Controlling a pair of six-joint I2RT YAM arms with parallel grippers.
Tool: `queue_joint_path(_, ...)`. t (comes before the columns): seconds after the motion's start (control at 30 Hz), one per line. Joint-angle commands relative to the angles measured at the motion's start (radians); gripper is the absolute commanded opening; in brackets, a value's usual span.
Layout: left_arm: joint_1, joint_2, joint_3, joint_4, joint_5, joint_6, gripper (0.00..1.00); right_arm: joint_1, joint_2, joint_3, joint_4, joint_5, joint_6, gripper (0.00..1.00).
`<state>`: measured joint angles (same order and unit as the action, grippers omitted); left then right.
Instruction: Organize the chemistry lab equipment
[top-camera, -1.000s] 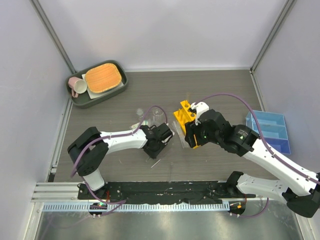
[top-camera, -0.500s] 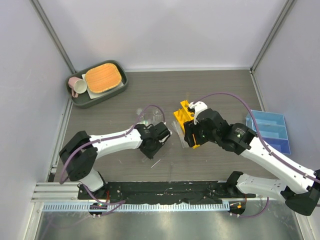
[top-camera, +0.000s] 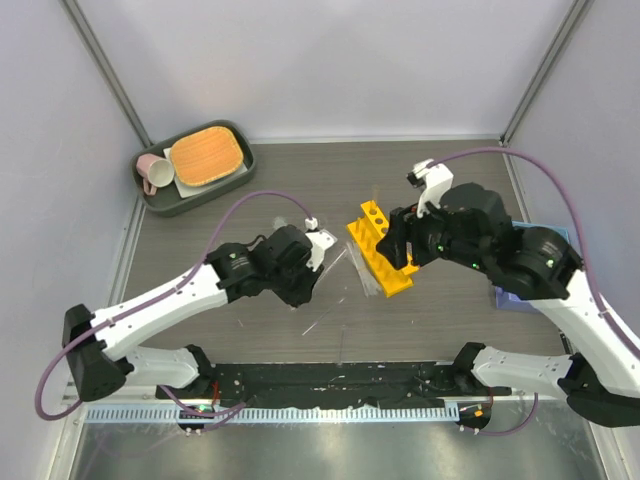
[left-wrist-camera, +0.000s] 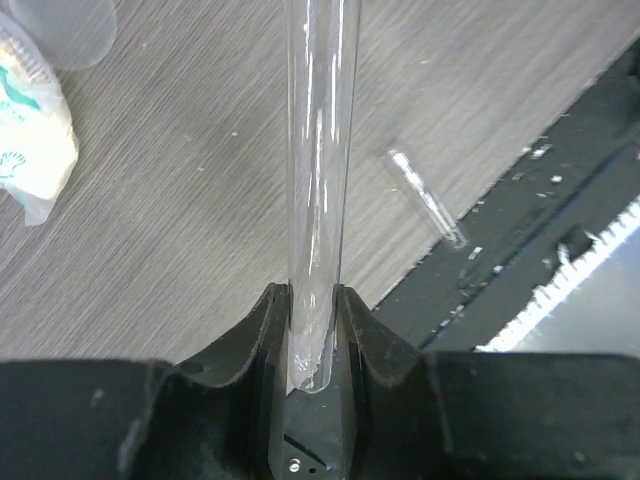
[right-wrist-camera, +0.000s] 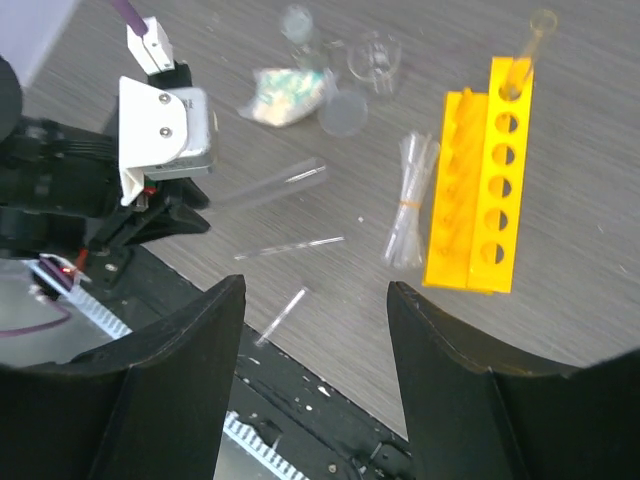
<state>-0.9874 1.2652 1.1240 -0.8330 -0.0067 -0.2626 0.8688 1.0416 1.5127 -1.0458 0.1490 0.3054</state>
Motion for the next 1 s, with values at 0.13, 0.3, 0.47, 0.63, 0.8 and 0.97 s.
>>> queue_joint_path(0.13, -0.004, -0.237, -0.009, 0.133, 0.241, -0.041, 0.21, 0.006, 0.023, 0.227, -0.128, -0.256, 0.034, 0.64)
queue_joint_path(0.3, -0.002, -0.368, -0.067, 0.233, 0.373, -0.064, 0.21, 0.006, 0.069, 0.329, -0.151, -0.373, 0.052, 0.63)
queue_joint_path(0.47, -0.002, -0.458, -0.11, 0.285, 0.465, -0.082, 0.21, 0.007, 0.1, 0.351, -0.111, -0.517, 0.077, 0.64)
queue_joint_path(0.63, -0.002, -0.489, -0.141, 0.33, 0.524, -0.096, 0.19, 0.006, 0.152, 0.359, -0.069, -0.578, 0.106, 0.63)
queue_joint_path(0.8, -0.002, -0.513, -0.164, 0.359, 0.55, -0.098, 0.19, 0.006, 0.17, 0.336, -0.01, -0.621, 0.119, 0.63)
queue_joint_path(0.97, -0.002, -0.52, -0.165, 0.37, 0.559, -0.093, 0.18, 0.009, 0.181, 0.311, 0.026, -0.637, 0.129, 0.61)
